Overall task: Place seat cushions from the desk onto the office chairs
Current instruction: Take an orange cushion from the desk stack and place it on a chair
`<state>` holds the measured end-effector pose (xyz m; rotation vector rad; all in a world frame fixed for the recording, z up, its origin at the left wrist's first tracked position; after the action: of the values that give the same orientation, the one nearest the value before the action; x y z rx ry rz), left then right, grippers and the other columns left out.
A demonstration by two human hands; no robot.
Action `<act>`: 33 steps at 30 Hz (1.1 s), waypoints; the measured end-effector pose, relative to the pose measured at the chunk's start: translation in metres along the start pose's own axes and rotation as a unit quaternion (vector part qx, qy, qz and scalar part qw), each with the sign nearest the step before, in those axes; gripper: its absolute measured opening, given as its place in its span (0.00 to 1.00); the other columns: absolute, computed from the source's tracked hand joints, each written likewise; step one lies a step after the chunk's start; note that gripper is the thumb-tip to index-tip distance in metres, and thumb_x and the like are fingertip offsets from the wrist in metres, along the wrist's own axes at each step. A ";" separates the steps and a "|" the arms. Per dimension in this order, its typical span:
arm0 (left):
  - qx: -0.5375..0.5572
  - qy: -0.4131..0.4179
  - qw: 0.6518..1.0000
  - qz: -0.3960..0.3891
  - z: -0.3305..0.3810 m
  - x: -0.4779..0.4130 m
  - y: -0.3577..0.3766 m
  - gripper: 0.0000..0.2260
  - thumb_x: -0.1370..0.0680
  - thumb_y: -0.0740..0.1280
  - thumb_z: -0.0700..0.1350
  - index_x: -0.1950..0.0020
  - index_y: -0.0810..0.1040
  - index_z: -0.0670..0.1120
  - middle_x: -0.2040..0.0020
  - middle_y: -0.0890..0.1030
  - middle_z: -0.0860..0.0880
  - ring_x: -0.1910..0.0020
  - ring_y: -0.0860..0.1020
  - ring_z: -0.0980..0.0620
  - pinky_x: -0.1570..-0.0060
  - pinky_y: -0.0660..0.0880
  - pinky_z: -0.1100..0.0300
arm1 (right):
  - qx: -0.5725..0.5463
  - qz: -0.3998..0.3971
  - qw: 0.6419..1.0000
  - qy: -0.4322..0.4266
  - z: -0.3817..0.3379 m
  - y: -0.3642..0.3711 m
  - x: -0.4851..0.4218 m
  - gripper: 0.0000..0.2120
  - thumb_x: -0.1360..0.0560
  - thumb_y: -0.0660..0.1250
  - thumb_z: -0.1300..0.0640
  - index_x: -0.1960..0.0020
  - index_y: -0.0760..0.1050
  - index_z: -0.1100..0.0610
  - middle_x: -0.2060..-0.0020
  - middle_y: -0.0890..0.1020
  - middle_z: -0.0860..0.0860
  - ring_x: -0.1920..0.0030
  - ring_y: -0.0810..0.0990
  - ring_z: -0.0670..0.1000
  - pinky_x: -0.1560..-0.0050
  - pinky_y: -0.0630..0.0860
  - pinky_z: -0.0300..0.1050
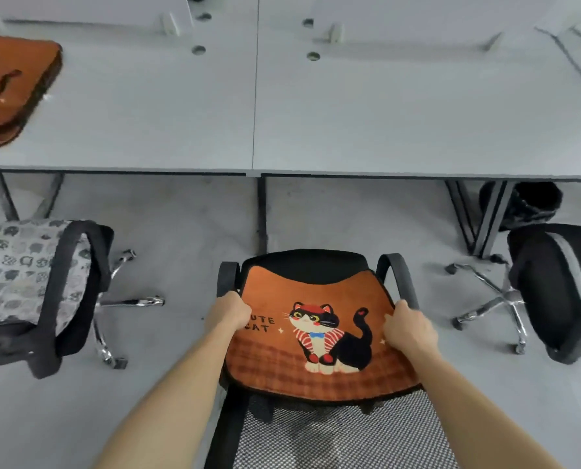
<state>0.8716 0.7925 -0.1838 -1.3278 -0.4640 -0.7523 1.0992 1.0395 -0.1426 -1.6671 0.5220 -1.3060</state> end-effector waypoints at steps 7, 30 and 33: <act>0.064 -0.094 0.993 0.032 0.011 -0.028 0.085 0.10 0.19 0.57 0.40 0.39 0.72 0.43 0.57 0.75 0.49 0.62 0.76 0.50 0.65 0.71 0.56 | -0.074 -0.006 0.997 -0.014 0.003 0.051 -0.082 0.13 0.18 0.52 0.54 0.36 0.67 0.54 0.57 0.80 0.52 0.57 0.79 0.58 0.58 0.75 0.51; 0.093 -0.177 0.974 0.107 -0.018 -0.142 0.215 0.15 0.15 0.51 0.48 0.32 0.65 0.43 0.32 0.68 0.38 0.37 0.70 0.38 0.56 0.71 0.46 | -0.188 0.024 0.979 0.074 0.019 0.228 -0.175 0.18 0.16 0.52 0.54 0.28 0.65 0.57 0.37 0.75 0.61 0.39 0.75 0.65 0.44 0.72 0.58; 0.097 -0.180 0.973 0.111 -0.017 -0.143 0.216 0.14 0.15 0.52 0.48 0.32 0.65 0.44 0.33 0.68 0.38 0.37 0.70 0.37 0.55 0.71 0.45 | -0.180 0.024 0.980 0.082 0.018 0.229 -0.175 0.19 0.16 0.52 0.53 0.27 0.64 0.57 0.35 0.73 0.61 0.39 0.74 0.66 0.46 0.72 0.58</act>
<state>0.9268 0.8212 -0.4357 -1.3070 -0.6475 -0.2707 1.1013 1.0721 -0.4296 -1.8313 0.9364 -1.3796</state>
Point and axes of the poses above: each hand's wrist, its own x-axis away from the middle knuckle, its own y-axis out of the palm, z = x × y, the point moved 1 cm from there along -x, towards the middle knuckle
